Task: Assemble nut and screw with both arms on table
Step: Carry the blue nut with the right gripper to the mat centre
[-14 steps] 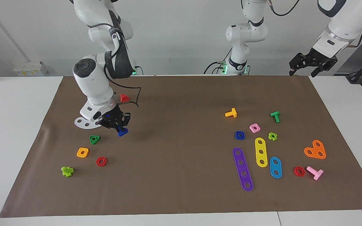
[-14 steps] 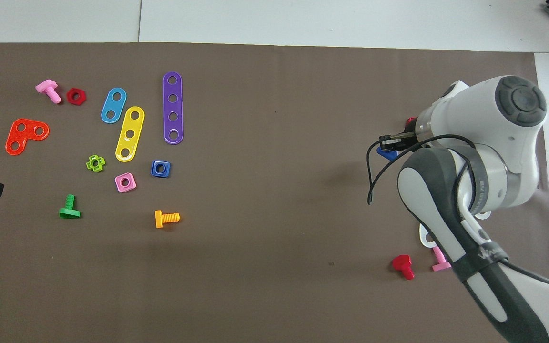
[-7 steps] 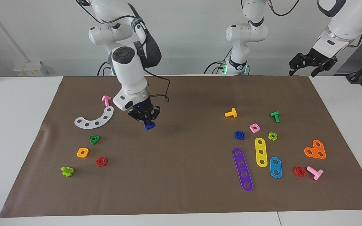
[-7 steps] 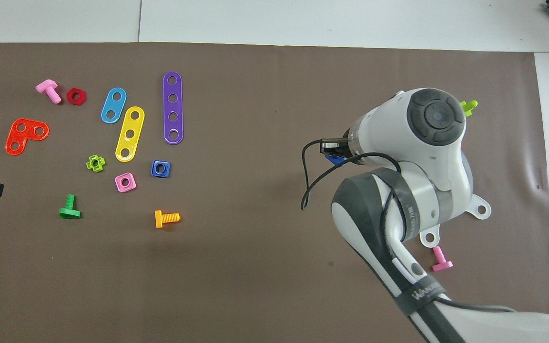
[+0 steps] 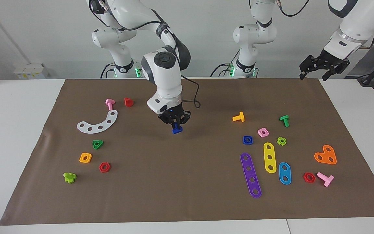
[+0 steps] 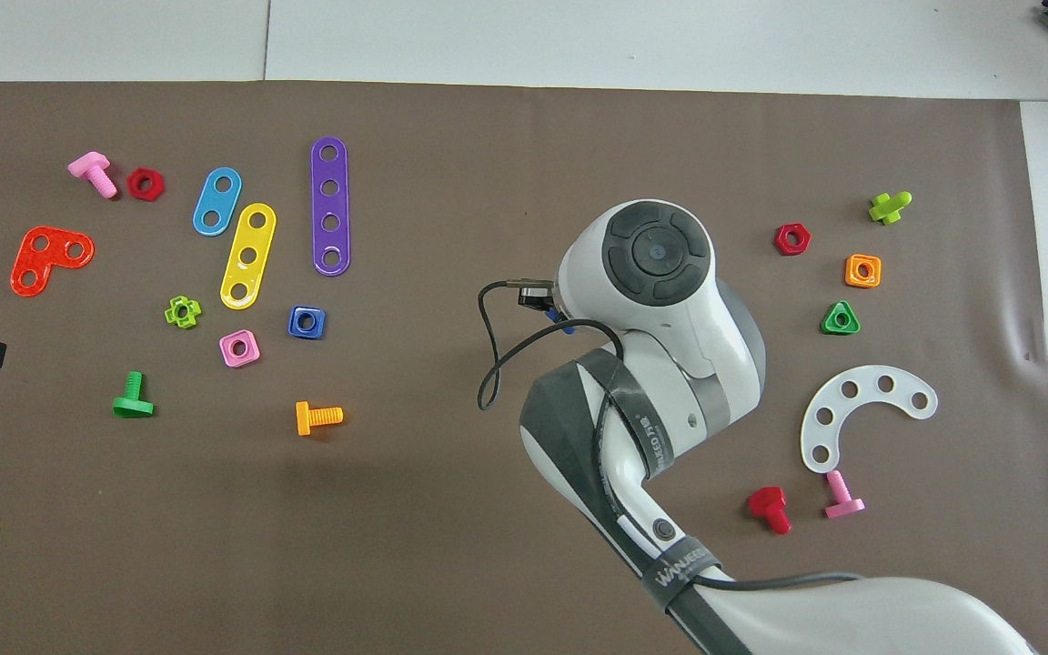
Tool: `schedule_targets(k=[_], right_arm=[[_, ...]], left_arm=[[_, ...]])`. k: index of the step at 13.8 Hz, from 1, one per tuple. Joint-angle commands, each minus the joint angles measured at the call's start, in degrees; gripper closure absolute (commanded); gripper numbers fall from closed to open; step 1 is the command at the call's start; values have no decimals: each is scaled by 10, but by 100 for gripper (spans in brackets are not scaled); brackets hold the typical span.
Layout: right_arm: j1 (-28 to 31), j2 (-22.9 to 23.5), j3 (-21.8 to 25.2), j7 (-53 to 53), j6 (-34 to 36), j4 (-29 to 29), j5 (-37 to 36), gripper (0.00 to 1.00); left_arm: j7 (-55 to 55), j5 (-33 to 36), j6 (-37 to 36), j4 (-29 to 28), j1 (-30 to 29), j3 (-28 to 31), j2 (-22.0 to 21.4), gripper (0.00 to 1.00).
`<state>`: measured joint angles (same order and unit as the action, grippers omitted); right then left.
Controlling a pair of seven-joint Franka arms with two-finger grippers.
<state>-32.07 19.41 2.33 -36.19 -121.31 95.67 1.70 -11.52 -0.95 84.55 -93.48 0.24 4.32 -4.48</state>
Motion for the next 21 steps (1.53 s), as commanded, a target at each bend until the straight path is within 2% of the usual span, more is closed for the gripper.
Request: schedule_targets(k=[1, 7, 12, 17, 19, 20, 21], right_arm=[[-26, 26, 1, -46, 5, -17, -29, 100], [-58, 63, 1, -90, -31, -8, -43, 100], [-58, 63, 1, -91, -76, 37, -43, 100], [-58, 62, 1, -92, -92, 53, -43, 100], [-59, 63, 1, -95, -94, 60, -43, 82], [-61, 63, 1, -95, -98, 63, -43, 82], [-61, 62, 1, -96, -102, 65, -43, 61]], left_arm=[[-3, 0, 17, -14, -2, -3, -12, 0], [18, -1, 40, -17, 0, -5, -11, 0], [18, -1, 41, -17, 1, -5, -8, 0], [40, 0, 45, -17, 1, -5, -7, 0], [57, 0, 44, -19, 2, -7, -8, 0], [77, 0, 44, -20, 2, -9, -8, 0], [91, 0, 45, -21, 3, -12, -8, 0]])
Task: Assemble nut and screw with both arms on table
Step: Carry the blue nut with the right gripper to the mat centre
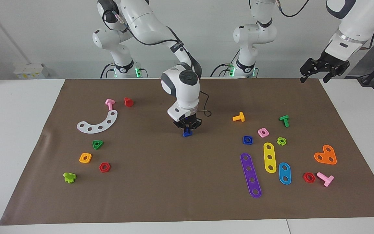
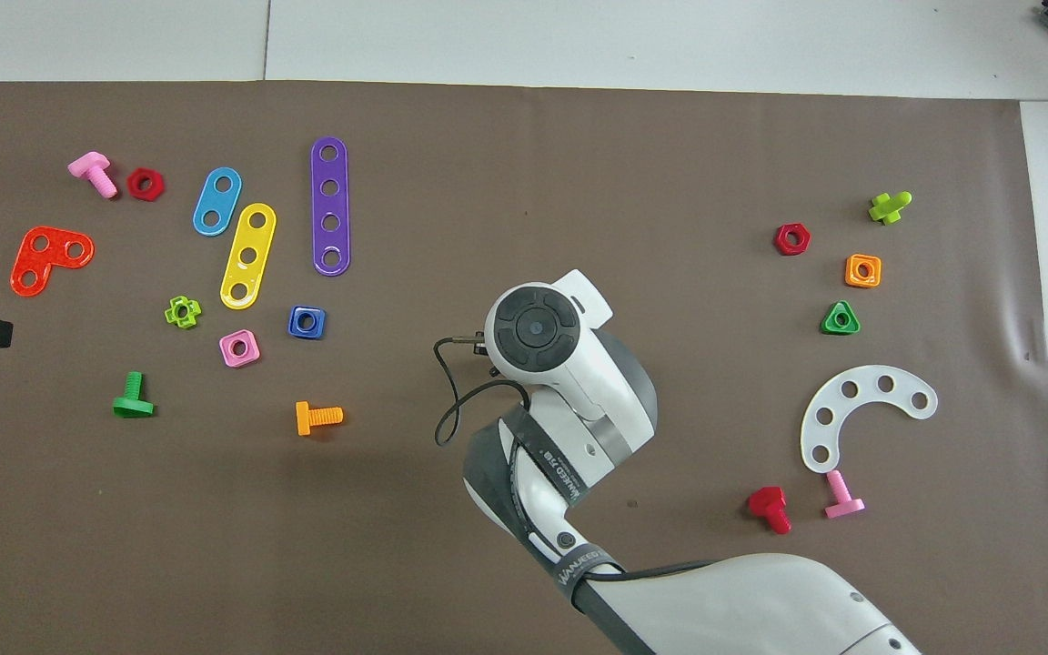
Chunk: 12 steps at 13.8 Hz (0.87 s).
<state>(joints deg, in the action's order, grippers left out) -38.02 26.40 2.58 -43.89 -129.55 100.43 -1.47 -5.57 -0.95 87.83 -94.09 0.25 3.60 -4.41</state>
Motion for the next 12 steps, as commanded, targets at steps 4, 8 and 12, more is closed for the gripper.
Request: schedule_targets(k=[4, 8, 12], right_arm=[[-1, -9, -1, -21, -19, 15, -12, 0], [9, -49, 0, -12, 6, 15, -12, 0], [64, -110, 1, 28, 36, 13, -11, 0]], left_arm=[[35, 0, 17, -15, 8, -4, -9, 0], [40, 1, 21, -16, 23, -4, -7, 0], [61, 0, 80, -61, 49, -4, -7, 0]])
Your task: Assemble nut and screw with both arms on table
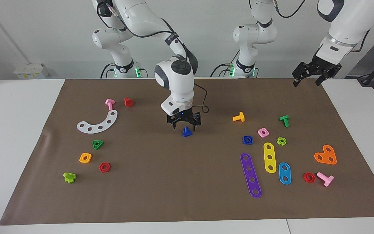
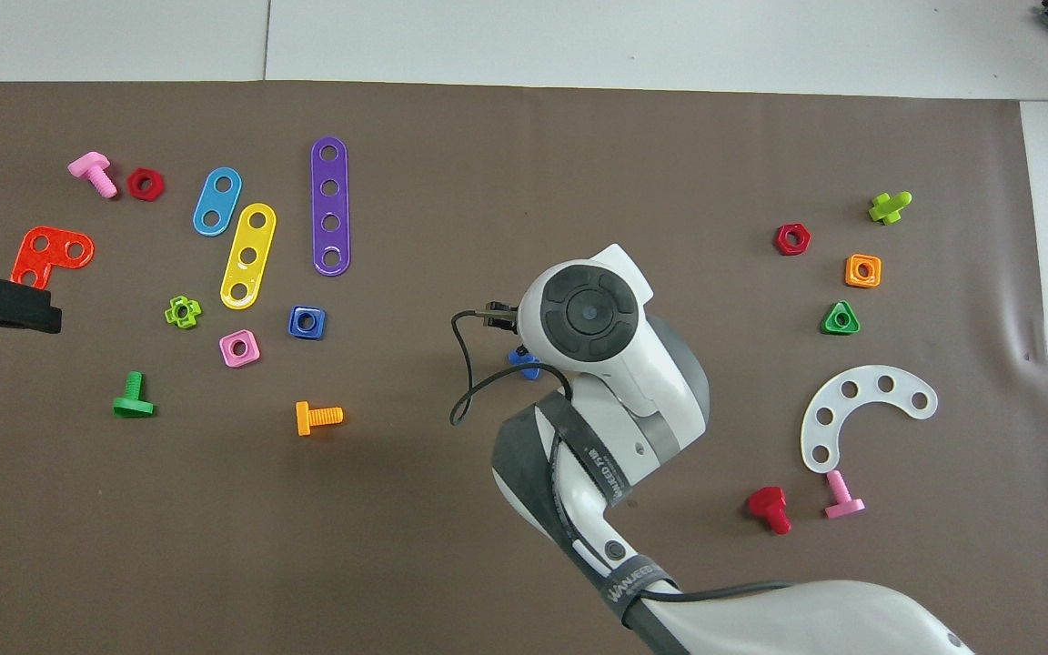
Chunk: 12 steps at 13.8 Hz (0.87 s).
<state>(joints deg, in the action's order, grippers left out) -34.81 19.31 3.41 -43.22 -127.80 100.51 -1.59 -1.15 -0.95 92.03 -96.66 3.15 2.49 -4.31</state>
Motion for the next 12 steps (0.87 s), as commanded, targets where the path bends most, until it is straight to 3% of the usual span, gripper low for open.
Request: schedule_targets(k=[1, 5, 9, 12], right_arm=[[50, -54, -7, 39, 31, 13, -10, 0], [120, -103, -7, 121, 68, 9, -7, 0], [191, -159, -5, 185, 132, 4, 0, 0], [231, -182, -3, 219, 201, -21, 1, 0]], left_arm=[[28, 0, 58, -55, 26, 6, -8, 0], [73, 0, 160, -135, 66, 5, 2, 0], [134, 0, 228, -150, 114, 6, 60, 0], [137, 0, 307, -197, 127, 5, 66, 0]])
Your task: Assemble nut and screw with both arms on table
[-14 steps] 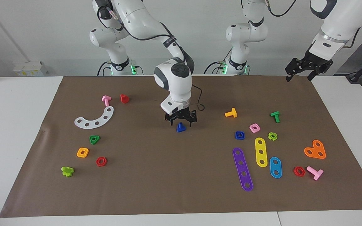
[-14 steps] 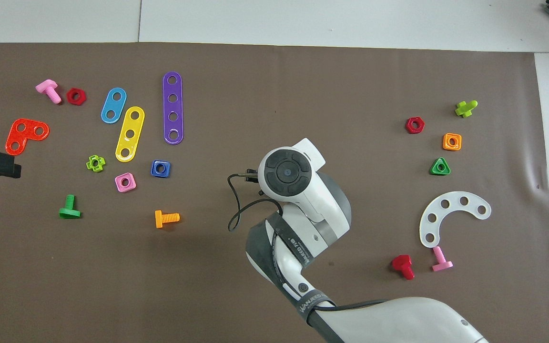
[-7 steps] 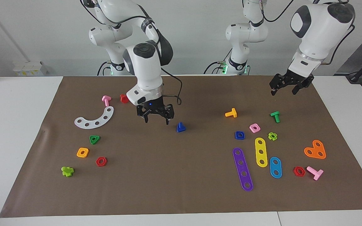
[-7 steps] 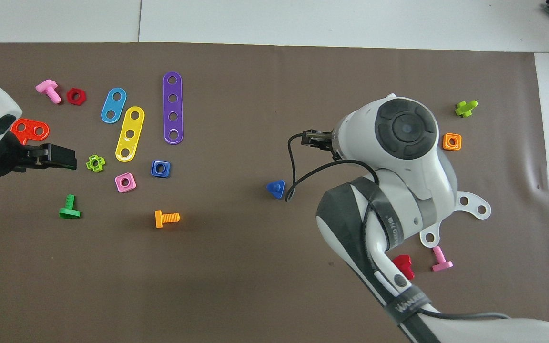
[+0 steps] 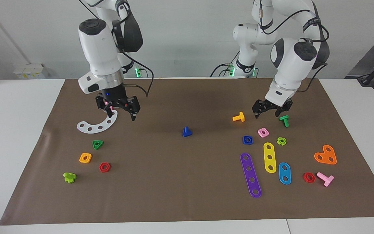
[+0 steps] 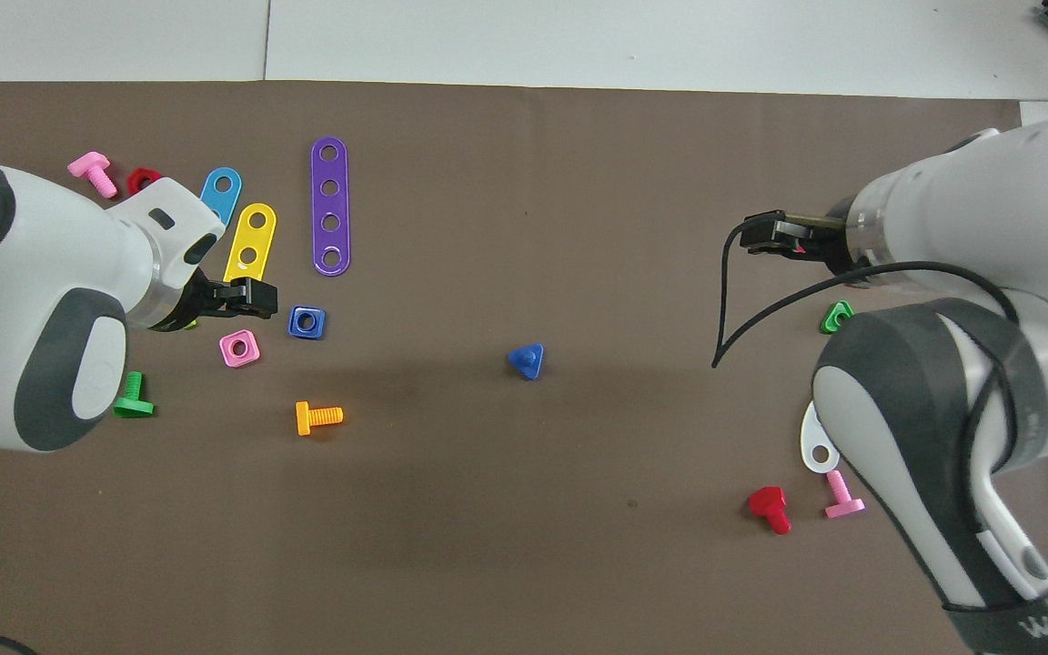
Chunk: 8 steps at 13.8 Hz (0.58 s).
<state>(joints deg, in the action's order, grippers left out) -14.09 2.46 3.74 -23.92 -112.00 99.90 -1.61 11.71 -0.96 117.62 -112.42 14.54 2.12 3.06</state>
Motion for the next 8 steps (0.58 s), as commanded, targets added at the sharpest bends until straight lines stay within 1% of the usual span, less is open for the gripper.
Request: schedule_targets(k=[1, 2, 3, 6, 8], right_arm=[[38, -17, -6, 43, 75, -34, 1, 0], [51, -22, -5, 61, 103, -46, 2, 0], [63, -27, -5, 79, 122, -54, 5, 0], [97, -65, -3, 120, 169, -58, 11, 0], [122, -88, -3, 163, 215, -67, 15, 0]], left_arm=[[8, 0, 72, -53, 13, 8, -7, 0], [8, 0, 87, -63, 13, 8, -4, 0], [9, 0, 96, -63, 19, 8, 13, 0], [17, 0, 150, -62, 30, 9, 63, 0], [17, 0, 173, -62, 37, 9, 84, 0]])
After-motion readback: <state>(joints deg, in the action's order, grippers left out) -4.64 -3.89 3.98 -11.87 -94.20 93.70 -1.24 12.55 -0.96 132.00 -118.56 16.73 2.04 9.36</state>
